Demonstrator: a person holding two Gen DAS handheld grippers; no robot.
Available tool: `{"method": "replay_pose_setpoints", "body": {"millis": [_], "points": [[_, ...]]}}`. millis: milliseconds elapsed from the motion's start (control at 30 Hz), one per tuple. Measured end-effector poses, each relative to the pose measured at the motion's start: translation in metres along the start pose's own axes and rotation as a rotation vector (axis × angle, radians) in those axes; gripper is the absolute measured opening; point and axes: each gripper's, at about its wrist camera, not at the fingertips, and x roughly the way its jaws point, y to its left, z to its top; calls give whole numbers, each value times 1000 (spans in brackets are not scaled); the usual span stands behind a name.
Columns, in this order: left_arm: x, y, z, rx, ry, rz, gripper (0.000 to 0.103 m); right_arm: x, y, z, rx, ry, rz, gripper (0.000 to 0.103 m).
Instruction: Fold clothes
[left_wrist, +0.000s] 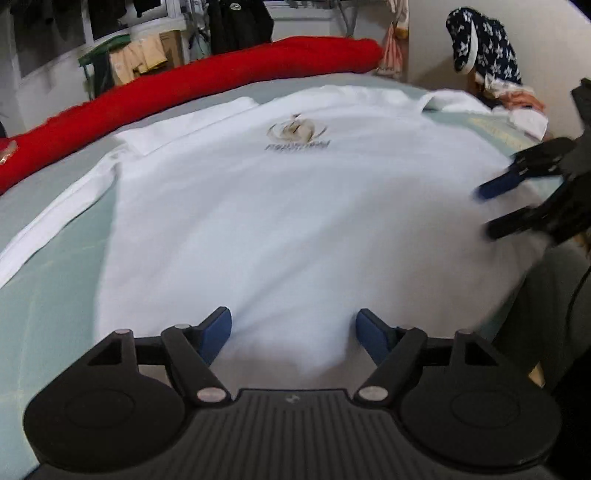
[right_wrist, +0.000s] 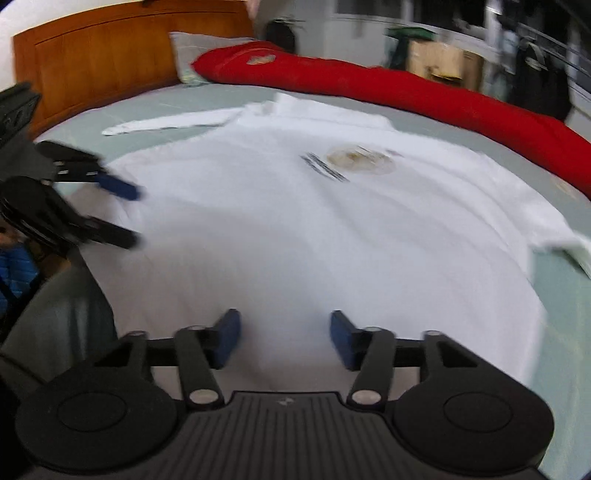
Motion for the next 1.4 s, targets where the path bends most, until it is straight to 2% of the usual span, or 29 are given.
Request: {"method": "replay_pose_setpoints", "body": {"millis": [67, 133, 200, 233, 300, 333, 433, 533, 633, 700, 733, 767, 867, 933, 1033, 1133, 1200, 1267, 1333, 1400], "points": [[-5, -3, 5, 48, 32, 16, 75, -10, 0, -9, -29, 28, -8, 73], [-4, -3, 23, 46, 33, -20, 75, -14, 1, -2, -48, 24, -9, 76], [-2, 0, 49, 24, -37, -70, 75, -16, -1, 15, -43, -16, 1, 80], [3, 1, 62, 15, -62, -77, 75, -17, -2, 23, -41, -36, 6, 88], [18, 0, 88, 0, -107, -80, 75, -5, -8, 45, -49, -94, -11, 96], [31, 4, 98, -28, -109, -91, 75, 7, -14, 57, -37, -109, -16, 96], [71, 20, 118, -137, -81, -110, 75, 41, -43, 75, 46, -83, -23, 95], [99, 46, 111, -252, -7, -62, 75, 58, -81, 67, 155, -18, -94, 96], [78, 74, 76, -328, -41, -62, 75, 40, -111, 38, 225, -17, -145, 96], [61, 81, 59, -334, -44, -30, 75, 18, -123, 14, 249, -26, -147, 97], [54, 81, 56, -329, -37, -6, 75, 9, -122, 2, 253, -8, -174, 103], [47, 81, 52, -325, -30, 19, 75, 4, -123, -6, 254, 14, -206, 103], [27, 80, 48, -302, -17, 86, 74, -15, -120, -13, 275, -7, -233, 103], [20, 72, 56, -269, -55, 74, 75, -26, -115, -6, 302, -72, -235, 103], [26, 59, 68, -245, -76, 15, 77, -25, -104, 10, 338, -157, -152, 103], [39, 44, 61, -244, -18, 51, 77, -2, -86, 20, 316, -132, -115, 103], [39, 36, 50, -253, -4, 82, 78, 12, -77, 17, 296, -83, -156, 103], [26, 34, 34, -316, -1, 76, 79, 23, -70, 9, 287, -32, -198, 103], [14, 32, 20, -346, 5, 72, 79, 23, -69, 2, 288, -47, -200, 103], [2, 29, 15, -326, 22, 74, 79, 22, -69, -4, 290, -68, -197, 103]]}}
